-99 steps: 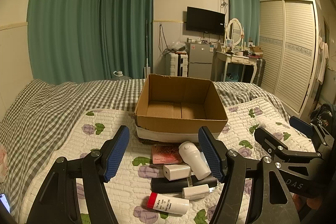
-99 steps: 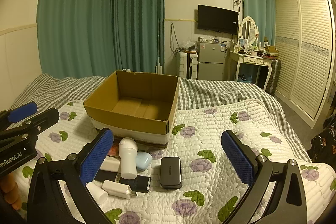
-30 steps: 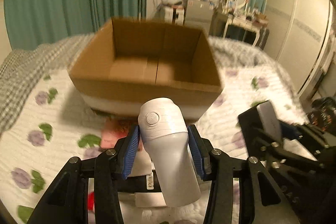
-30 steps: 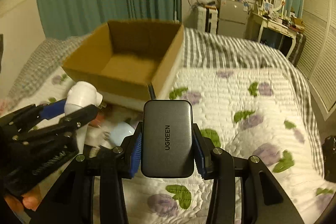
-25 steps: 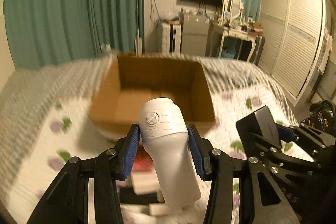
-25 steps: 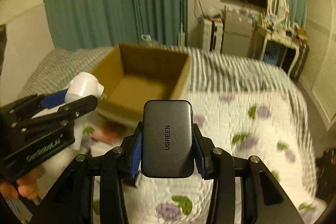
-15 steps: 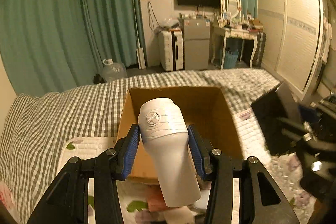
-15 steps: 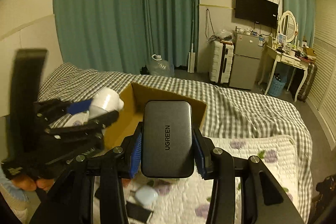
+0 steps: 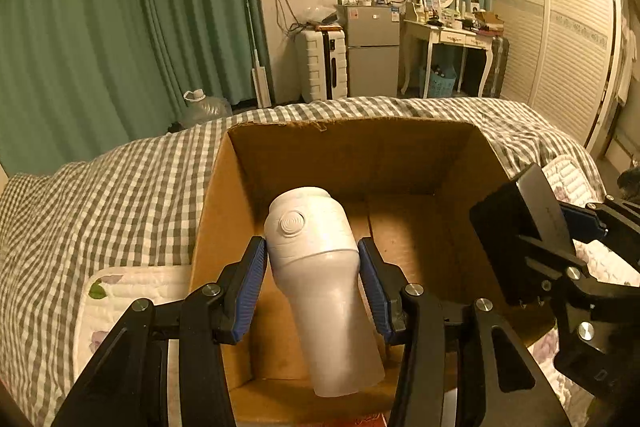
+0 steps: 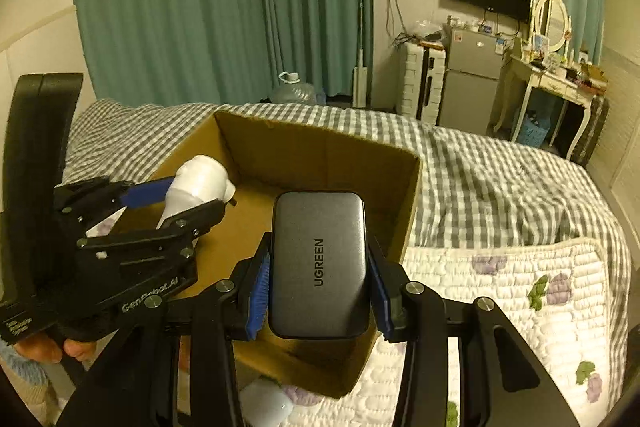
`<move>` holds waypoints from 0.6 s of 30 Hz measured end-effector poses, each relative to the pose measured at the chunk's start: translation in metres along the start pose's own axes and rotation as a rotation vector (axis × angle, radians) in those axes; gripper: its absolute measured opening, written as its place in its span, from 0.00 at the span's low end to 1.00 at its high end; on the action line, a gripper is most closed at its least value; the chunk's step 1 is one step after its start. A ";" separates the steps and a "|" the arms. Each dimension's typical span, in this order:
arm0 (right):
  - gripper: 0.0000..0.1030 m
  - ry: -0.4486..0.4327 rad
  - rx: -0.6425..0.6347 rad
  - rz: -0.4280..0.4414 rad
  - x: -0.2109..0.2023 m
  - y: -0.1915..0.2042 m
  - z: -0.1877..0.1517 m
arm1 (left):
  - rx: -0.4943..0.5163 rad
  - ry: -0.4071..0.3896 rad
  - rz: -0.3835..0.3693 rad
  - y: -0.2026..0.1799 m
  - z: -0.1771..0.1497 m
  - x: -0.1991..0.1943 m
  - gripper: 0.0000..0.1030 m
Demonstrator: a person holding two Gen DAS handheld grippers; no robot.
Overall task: Organize rigid objects
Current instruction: 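Lower both held items into the box and open both tools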
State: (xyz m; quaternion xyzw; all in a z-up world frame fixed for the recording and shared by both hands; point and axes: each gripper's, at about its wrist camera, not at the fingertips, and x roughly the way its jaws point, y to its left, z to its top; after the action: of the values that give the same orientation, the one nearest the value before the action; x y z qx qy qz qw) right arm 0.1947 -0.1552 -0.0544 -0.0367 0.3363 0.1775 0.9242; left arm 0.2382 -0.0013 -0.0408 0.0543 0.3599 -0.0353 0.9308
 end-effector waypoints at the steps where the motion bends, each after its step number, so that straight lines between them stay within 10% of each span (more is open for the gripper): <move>1: 0.40 -0.005 0.006 0.000 0.001 -0.001 0.002 | -0.003 0.008 0.004 0.001 0.001 0.001 0.48; 14: 0.41 -0.017 0.045 -0.022 0.028 -0.007 0.003 | -0.023 -0.035 0.034 0.006 0.000 -0.018 0.54; 16: 0.70 -0.078 0.045 -0.045 0.013 -0.009 0.005 | -0.032 -0.039 0.030 0.007 -0.002 -0.023 0.54; 18: 0.75 -0.129 0.044 -0.048 -0.006 -0.009 0.008 | -0.041 -0.040 0.029 0.007 -0.003 -0.029 0.54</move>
State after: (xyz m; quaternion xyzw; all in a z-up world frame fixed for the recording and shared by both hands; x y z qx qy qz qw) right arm 0.1985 -0.1644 -0.0448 -0.0127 0.2791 0.1499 0.9484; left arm 0.2157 0.0066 -0.0228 0.0399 0.3408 -0.0156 0.9391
